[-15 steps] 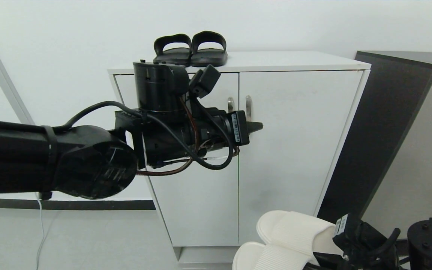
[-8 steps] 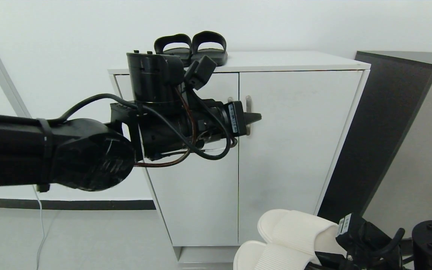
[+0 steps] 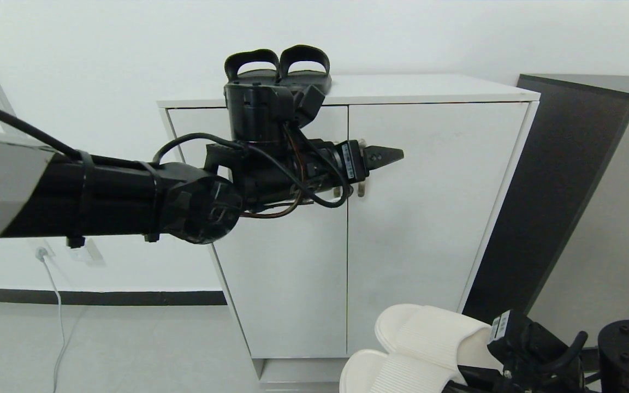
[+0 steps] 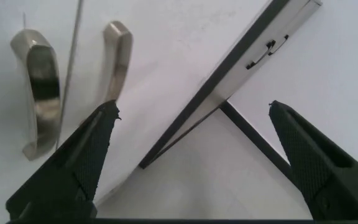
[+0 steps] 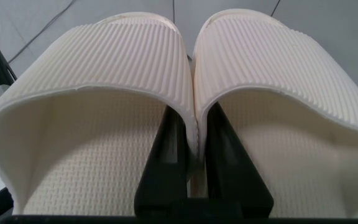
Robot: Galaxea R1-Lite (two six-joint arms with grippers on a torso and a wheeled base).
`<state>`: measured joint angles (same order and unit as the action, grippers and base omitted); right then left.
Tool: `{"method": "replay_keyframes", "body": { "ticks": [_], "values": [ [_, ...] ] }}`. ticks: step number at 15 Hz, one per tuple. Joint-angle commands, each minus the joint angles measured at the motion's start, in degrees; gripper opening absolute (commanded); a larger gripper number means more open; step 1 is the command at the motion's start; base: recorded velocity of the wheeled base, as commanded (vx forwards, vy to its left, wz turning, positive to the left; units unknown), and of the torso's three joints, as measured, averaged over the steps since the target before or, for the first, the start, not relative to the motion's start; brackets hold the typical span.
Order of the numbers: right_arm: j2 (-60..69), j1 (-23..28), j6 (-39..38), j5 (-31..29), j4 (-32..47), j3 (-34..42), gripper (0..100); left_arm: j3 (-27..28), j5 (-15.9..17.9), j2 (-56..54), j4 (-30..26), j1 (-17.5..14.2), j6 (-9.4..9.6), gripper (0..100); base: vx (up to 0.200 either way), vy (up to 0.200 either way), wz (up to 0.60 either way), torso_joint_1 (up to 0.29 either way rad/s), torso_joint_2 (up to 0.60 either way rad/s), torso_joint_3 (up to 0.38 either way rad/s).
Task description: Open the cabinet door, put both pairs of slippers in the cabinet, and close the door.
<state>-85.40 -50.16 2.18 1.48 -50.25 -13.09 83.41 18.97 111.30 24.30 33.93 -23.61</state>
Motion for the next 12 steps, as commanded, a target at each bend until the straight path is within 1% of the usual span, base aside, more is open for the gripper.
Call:
{"method": "replay_keyframes", "body": {
  "ticks": [1,2,5,9,10,12],
  "values": [
    [-0.2,0.0,0.0,0.0,0.0,0.0,0,3.3,-0.3,3.5,-0.7,-0.5,-0.03,100,0.0,0.0,0.0,0.0,0.0,0.0],
    [-0.2,0.0,0.0,0.0,0.0,0.0,0,4.4,-0.4,4.2,-1.0,-0.8,-0.03,100,0.0,0.0,0.0,0.0,0.0,0.0],
    [-0.3,0.0,-0.1,0.0,0.0,0.0,0,5.2,-0.4,5.1,-1.2,-1.4,-0.03,100,0.0,0.0,0.0,0.0,0.0,0.0],
    [-0.3,0.0,0.0,0.1,0.1,0.1,0,7.3,-0.4,6.6,-1.2,-1.4,-0.03,100,0.0,0.0,0.0,0.0,0.0,0.0],
    [-0.3,0.0,0.0,0.1,0.1,0.1,0,7.5,-0.4,6.8,-1.2,-1.3,-0.03,0,0.0,0.0,0.0,0.0,0.0,0.0],
    [-0.3,0.0,-0.1,0.3,0.2,0.2,0,7.3,-0.4,6.7,-1.2,-1.2,-0.12,0,0.0,0.0,0.0,0.0,0.0,0.0]
  ]
}}
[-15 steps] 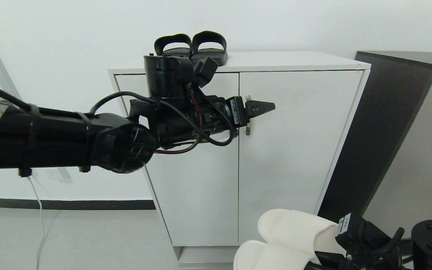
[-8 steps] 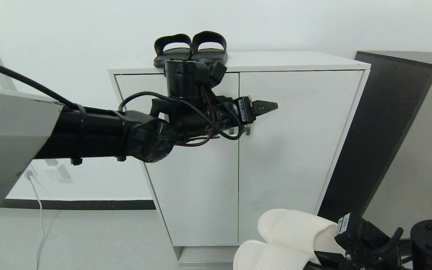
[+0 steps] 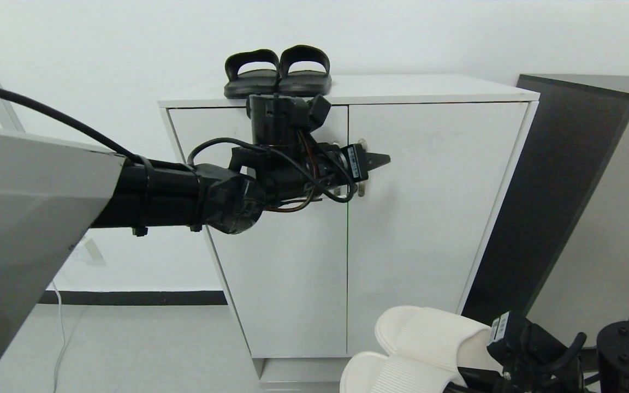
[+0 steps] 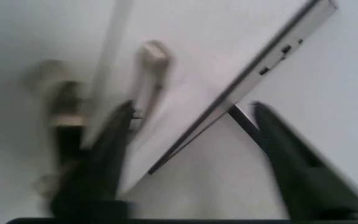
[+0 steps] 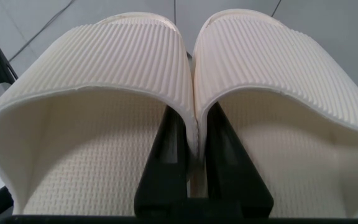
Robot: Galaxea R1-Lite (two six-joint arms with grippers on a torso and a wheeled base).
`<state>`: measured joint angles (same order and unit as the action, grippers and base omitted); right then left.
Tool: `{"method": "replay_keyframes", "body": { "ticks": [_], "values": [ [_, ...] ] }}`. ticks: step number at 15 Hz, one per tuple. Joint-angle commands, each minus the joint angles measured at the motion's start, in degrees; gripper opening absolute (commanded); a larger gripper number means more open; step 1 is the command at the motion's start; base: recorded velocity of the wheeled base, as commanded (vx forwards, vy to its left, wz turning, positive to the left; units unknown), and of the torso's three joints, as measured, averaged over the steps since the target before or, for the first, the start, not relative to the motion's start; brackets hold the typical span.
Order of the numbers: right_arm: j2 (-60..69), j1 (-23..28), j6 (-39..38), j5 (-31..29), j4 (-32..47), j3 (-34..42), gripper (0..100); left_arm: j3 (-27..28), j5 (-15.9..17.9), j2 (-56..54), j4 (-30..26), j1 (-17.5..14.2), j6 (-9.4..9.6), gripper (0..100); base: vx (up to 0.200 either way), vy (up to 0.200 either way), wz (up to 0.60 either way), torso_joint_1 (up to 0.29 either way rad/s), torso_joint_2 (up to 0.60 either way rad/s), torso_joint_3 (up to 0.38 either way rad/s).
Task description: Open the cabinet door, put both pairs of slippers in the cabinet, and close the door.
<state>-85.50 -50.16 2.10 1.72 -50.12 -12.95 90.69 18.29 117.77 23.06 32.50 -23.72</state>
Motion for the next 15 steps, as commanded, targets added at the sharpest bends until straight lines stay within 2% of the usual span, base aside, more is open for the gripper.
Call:
{"method": "replay_keyframes", "body": {
  "ticks": [1,4,12,15],
  "values": [
    [-0.2,0.0,0.0,0.1,0.0,0.1,0,-0.2,0.3,0.0,0.2,0.1,-0.18,0,0.0,0.0,0.0,0.0,0.0,0.0],
    [-0.2,0.0,0.0,0.1,0.0,0.2,0,-2.0,-0.1,-1.2,0.3,0.2,-0.18,0,0.0,0.0,0.0,0.0,0.0,0.0],
    [1.0,-0.5,1.9,2.9,-0.2,1.9,0,-14.6,-0.5,-12.7,0.8,3.7,-0.01,0,0.0,0.0,0.0,0.0,0.0,0.0],
    [1.0,-0.5,1.9,3.1,-0.2,2.0,0,-19.5,-0.5,-16.3,2.2,3.9,0.08,0,0.0,0.0,0.0,0.0,0.0,0.0]
  ]
}}
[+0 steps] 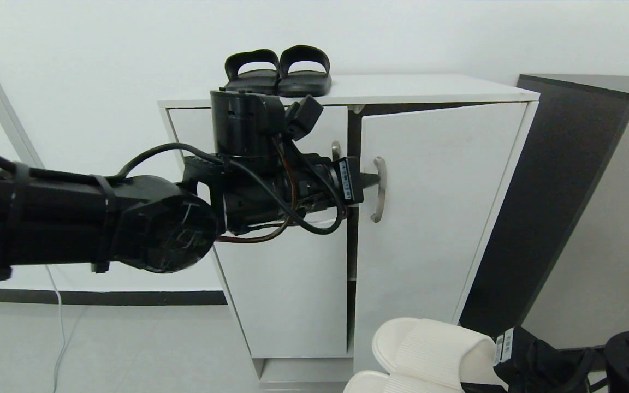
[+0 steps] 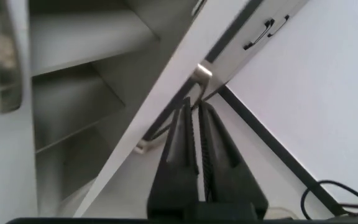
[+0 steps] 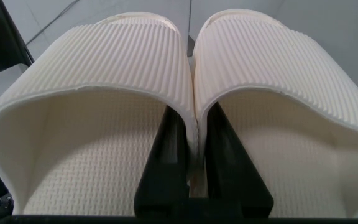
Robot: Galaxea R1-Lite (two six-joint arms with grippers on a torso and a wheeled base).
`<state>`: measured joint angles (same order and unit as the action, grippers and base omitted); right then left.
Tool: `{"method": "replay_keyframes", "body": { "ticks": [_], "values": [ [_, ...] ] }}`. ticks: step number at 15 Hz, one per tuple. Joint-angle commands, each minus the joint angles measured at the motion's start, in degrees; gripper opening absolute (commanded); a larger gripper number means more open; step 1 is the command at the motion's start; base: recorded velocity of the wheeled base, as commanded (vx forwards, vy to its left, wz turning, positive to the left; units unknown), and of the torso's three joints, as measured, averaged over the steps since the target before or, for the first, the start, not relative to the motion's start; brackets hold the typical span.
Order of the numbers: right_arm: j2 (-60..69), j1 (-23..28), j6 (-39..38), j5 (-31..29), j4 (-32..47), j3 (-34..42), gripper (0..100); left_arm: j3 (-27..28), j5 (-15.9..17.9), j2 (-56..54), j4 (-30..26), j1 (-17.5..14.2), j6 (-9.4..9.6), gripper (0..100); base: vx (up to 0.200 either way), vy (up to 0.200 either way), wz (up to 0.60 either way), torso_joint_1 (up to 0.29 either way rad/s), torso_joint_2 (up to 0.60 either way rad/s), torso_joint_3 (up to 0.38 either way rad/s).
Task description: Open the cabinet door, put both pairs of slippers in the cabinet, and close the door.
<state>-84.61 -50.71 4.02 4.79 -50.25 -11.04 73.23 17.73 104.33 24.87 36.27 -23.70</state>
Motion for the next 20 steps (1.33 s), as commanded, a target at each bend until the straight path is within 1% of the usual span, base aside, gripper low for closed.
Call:
{"method": "replay_keyframes", "body": {
  "ticks": [1,3,4,5,7,8,9,10,11,12,14,15,19,20],
  "values": [
    [0.2,0.0,0.0,0.0,0.0,0.1,0,-3.8,0.0,-3.8,1.4,0.0,0.06,0,0.0,0.0,0.0,0.0,0.0,0.0],
    [0.2,0.0,0.0,0.0,0.0,0.1,0,-6.3,-0.1,-5.0,3.7,-0.1,0.06,0,0.0,0.0,0.0,0.0,0.0,0.0],
    [0.2,0.0,0.1,0.0,0.0,0.0,0,-7.5,0.0,-5.6,4.8,-0.8,-0.21,0,0.0,0.0,0.0,0.0,0.0,0.0],
    [0.1,0.0,0.1,0.0,0.0,0.1,0,-7.3,0.0,-5.4,5.0,-1.8,-0.21,0,0.0,0.0,0.0,0.0,0.0,0.0],
    [0.0,0.0,0.1,0.0,0.0,0.0,0,-5.5,0.6,-2.7,5.4,-3.8,-0.21,0,0.0,0.0,0.0,0.0,0.0,0.0],
    [0.0,0.0,0.1,0.0,0.0,0.0,0,-5.1,0.6,-1.9,5.6,-4.1,-0.21,0,0.0,0.0,0.0,0.0,0.0,0.0],
    [0.0,0.0,0.1,0.0,0.0,0.0,0,-4.1,0.6,0.5,7.3,-5.2,-0.3,0,0.0,0.0,0.0,0.0,0.0,0.0],
    [0.0,0.0,0.1,0.0,0.0,0.0,0,-3.1,0.6,2.0,8.2,-5.3,-0.3,0,0.0,0.0,0.0,0.0,0.0,0.0],
    [-0.1,0.0,0.1,0.0,0.0,0.1,0,-0.8,0.6,4.4,8.6,-5.6,-0.65,0,0.0,0.0,0.0,0.0,0.0,0.0],
    [-0.1,-0.1,0.1,0.0,0.1,0.1,0,1.1,0.6,6.0,8.6,-5.7,-1.7,0,0.0,0.0,0.0,0.0,0.0,0.0],
    [-0.1,-0.5,0.3,-0.2,0.0,0.4,0,5.0,0.6,8.3,8.9,-5.6,-6.01,0,0.0,0.0,0.0,0.0,0.0,0.0],
    [-0.1,-0.5,0.5,-0.2,0.0,0.4,0,6.2,0.6,9.2,9.1,-5.6,-6.98,0,0.0,0.0,0.0,0.0,0.0,0.0],
    [-0.1,-0.6,0.6,-0.2,0.1,0.5,0,6.2,0.6,9.8,9.4,-5.0,-6.98,0,0.0,0.0,0.0,0.0,0.0,0.0],
    [0.0,-0.6,0.6,-0.2,0.1,0.5,0,6.0,0.4,9.7,9.4,-4.6,-6.98,0,-0.2,0.0,0.0,-0.002,0.0,0.002]
  ]
}}
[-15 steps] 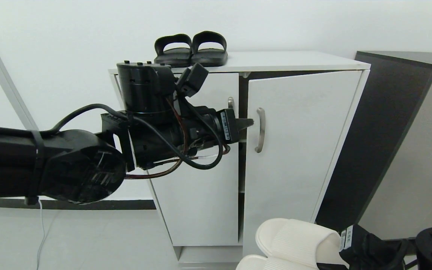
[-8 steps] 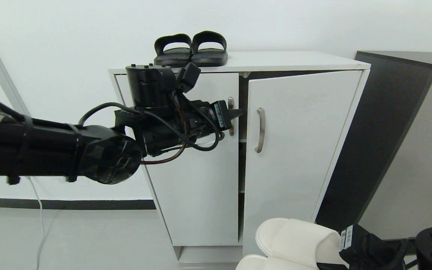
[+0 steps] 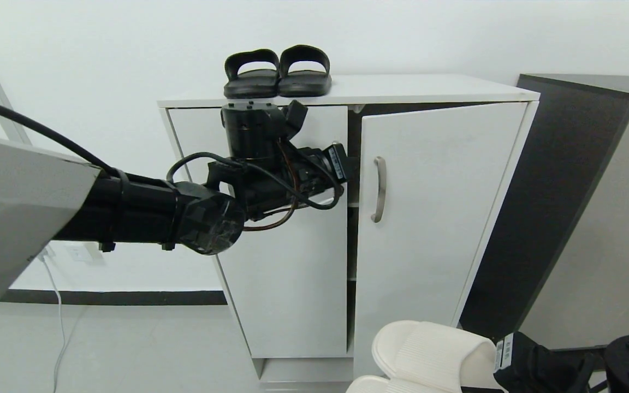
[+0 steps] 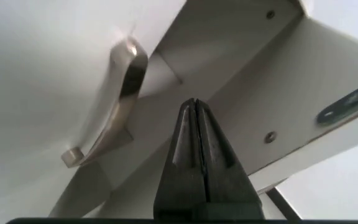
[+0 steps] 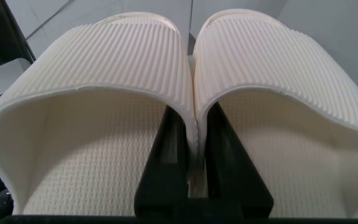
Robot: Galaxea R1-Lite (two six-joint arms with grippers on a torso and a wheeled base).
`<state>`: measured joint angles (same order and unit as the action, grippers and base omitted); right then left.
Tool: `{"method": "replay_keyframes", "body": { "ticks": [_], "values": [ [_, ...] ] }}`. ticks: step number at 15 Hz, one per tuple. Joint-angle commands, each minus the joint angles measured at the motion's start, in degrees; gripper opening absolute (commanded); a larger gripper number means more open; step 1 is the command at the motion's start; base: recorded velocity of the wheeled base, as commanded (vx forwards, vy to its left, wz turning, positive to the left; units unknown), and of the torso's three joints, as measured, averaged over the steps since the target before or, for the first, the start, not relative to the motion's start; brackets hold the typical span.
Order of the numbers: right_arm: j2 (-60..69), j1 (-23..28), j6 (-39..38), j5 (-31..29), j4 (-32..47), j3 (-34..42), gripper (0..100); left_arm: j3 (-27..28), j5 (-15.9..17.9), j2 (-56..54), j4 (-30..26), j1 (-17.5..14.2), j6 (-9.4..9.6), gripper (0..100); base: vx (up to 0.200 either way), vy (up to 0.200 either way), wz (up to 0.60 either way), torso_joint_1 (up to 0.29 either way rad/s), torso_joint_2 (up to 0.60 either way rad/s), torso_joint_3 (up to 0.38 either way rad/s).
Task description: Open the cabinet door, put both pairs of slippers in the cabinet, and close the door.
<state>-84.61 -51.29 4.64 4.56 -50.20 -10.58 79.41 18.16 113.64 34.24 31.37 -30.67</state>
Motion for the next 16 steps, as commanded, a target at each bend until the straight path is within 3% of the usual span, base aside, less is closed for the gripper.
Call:
{"method": "replay_keyframes", "body": {
  "ticks": [1,4,6,8,10,12,16],
  "values": [
    [0.0,-0.1,0.0,0.1,0.0,0.1,0,-1.2,-0.1,0.1,0.0,0.8,0.09,0,-0.2,0.0,0.0,0.007,0.0,0.002],
    [0.1,-0.3,0.0,0.1,0.0,0.1,0,-9.8,0.1,-3.4,3.9,5.2,2.28,0,-0.2,0.0,0.0,0.002,0.0,-0.001],
    [0.3,-1.2,0.0,0.2,0.0,0.6,0,-17.3,0.1,-6.7,8.8,10.2,3.95,0,-0.2,0.0,0.0,0.0,0.0,0.0],
    [0.5,-1.8,0.0,0.2,0.0,0.6,0,-18.2,0.1,-8.2,8.8,12.4,5.45,0,-0.2,0.0,0.0,0.0,0.0,0.002],
    [0.6,-1.8,0.0,0.0,-0.1,0.6,0,-18.2,0.0,-8.3,9.1,12.1,5.45,0,-0.1,0.0,0.0,-0.001,0.0,0.001],
    [0.5,-1.3,-0.1,-0.3,-0.2,0.3,0,-21.4,-0.1,-11.7,9.2,8.8,5.45,0,0.0,0.0,0.0,0.0,0.0,0.0],
    [-0.9,2.3,-0.1,-0.3,-0.2,-2.6,0,-38.0,0.3,-27.6,8.9,3.4,5.53,0,0.0,0.0,0.0,0.0,0.0,0.0]
  ]
}}
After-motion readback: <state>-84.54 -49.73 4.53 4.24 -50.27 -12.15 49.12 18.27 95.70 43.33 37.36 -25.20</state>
